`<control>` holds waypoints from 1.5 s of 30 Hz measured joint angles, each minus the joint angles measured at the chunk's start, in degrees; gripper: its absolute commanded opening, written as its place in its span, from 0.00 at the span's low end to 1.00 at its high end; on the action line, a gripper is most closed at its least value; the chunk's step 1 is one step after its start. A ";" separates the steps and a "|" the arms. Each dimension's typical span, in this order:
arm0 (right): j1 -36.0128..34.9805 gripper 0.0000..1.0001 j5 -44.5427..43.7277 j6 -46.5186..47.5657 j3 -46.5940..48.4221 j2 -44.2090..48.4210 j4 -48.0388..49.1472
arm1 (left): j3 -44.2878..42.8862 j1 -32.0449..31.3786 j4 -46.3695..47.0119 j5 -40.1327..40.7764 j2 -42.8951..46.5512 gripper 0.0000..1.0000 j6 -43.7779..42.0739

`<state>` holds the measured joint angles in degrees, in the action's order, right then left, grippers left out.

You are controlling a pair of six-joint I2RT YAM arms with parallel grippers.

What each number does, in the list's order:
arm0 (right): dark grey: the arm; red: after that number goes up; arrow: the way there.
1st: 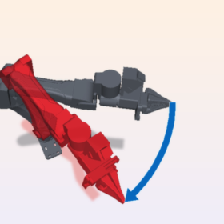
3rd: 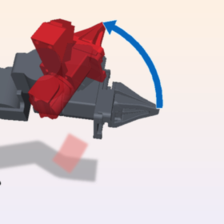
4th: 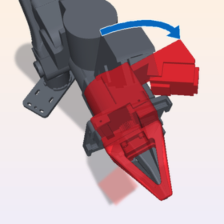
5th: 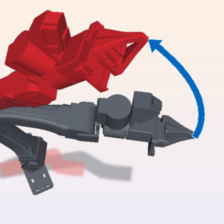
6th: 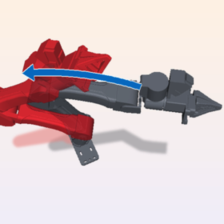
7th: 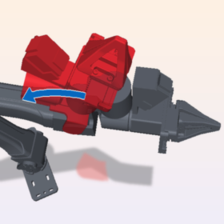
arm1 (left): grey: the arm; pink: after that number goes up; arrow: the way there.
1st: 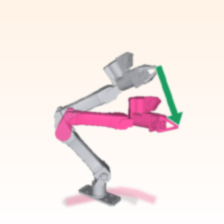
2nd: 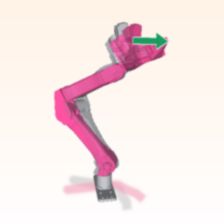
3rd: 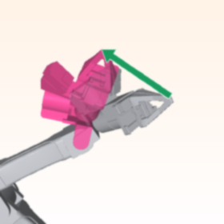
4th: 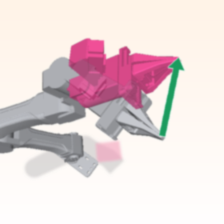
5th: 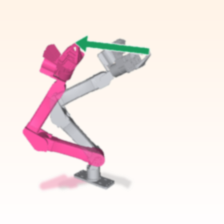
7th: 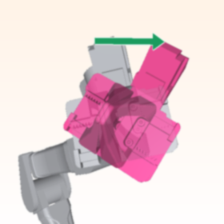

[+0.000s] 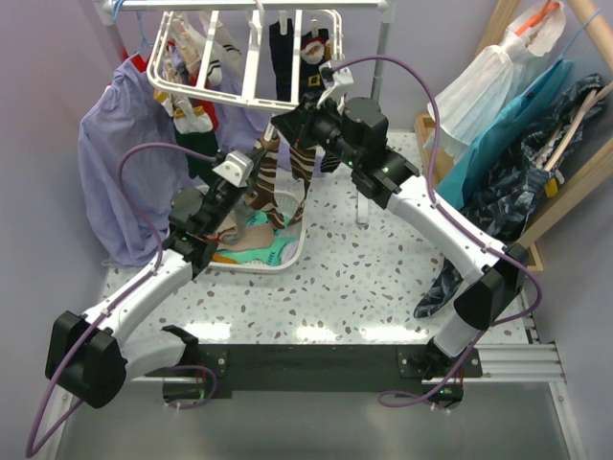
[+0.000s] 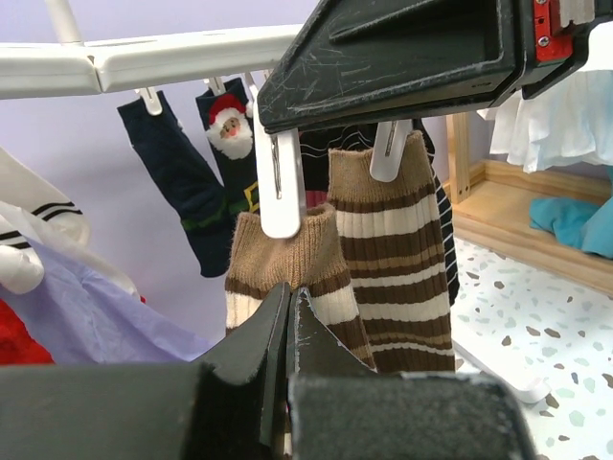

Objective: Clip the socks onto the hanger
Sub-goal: Clamp the sock onto the hanger.

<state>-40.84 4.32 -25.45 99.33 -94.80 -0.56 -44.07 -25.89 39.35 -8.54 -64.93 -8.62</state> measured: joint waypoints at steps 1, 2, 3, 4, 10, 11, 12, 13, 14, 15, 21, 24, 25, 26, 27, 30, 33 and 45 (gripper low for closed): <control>0.00 0.13 0.04 0.00 0.00 0.00 -0.02 | -0.09 0.02 -0.11 0.00 0.00 0.00 -0.02; 0.00 0.13 0.15 0.00 0.02 0.00 -0.02 | -0.20 0.04 -0.22 0.02 -0.04 0.00 -0.02; 0.02 0.13 0.24 0.00 0.02 0.00 -0.02 | -0.33 0.04 -0.31 0.02 -0.07 0.00 -0.02; 0.04 0.13 0.37 0.00 0.02 0.00 -0.02 | -0.50 0.07 -0.39 0.02 -0.11 0.00 -0.02; 0.04 0.13 1.27 -0.04 0.11 0.00 -0.02 | -1.75 0.28 -0.46 0.02 -1.11 0.00 0.04; 0.04 0.13 1.29 -0.07 0.11 0.00 -0.02 | -1.86 0.33 -0.44 0.02 -1.25 0.00 0.04; 0.07 0.13 1.31 -0.09 0.11 0.00 0.00 | -1.99 0.33 -0.46 0.04 -1.36 0.00 0.07; 0.09 0.13 1.33 -0.13 0.11 0.00 -0.02 | -2.12 0.33 -0.46 0.07 -1.46 0.00 0.07; 0.09 0.13 1.38 -0.22 0.13 0.00 0.00 | -2.25 0.33 -0.44 0.13 -1.53 0.00 0.07; 0.11 0.13 1.42 -0.24 0.15 0.00 -0.02 | -2.40 0.33 -0.44 0.22 -1.57 0.00 0.11; 0.11 0.13 1.49 -0.44 0.37 0.00 -0.04 | -3.52 0.37 -0.42 0.20 -1.62 0.02 0.74; 0.11 0.31 1.49 -0.44 0.44 0.00 -0.04 | -3.74 0.37 -0.42 0.20 -1.62 0.02 1.09; 0.11 0.45 1.53 -0.46 0.44 0.00 -0.04 | -3.74 0.37 -0.44 0.20 -1.62 0.02 1.11; 0.09 0.51 1.68 -0.59 0.44 0.00 -0.07 | -3.74 0.37 -0.46 0.17 -1.62 0.02 1.14; 0.09 0.55 1.97 -0.87 0.44 0.00 -0.09 | -3.74 0.37 -0.48 0.20 -1.62 0.03 1.14; 0.09 0.71 2.97 -0.48 0.44 0.00 -0.72 | -3.74 0.37 -0.37 0.13 -1.62 0.06 1.29; -0.02 0.80 3.19 -0.55 0.44 0.00 -1.25 | -3.74 0.37 -0.46 -0.04 -1.62 0.12 1.60; 0.04 0.97 2.01 2.84 0.44 3.61 -4.61 | -5.01 0.37 -3.61 1.38 -0.66 0.61 2.69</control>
<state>-40.80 6.33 -22.61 99.77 -91.20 -5.17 -49.08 -25.52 35.75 -7.16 -65.58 -5.93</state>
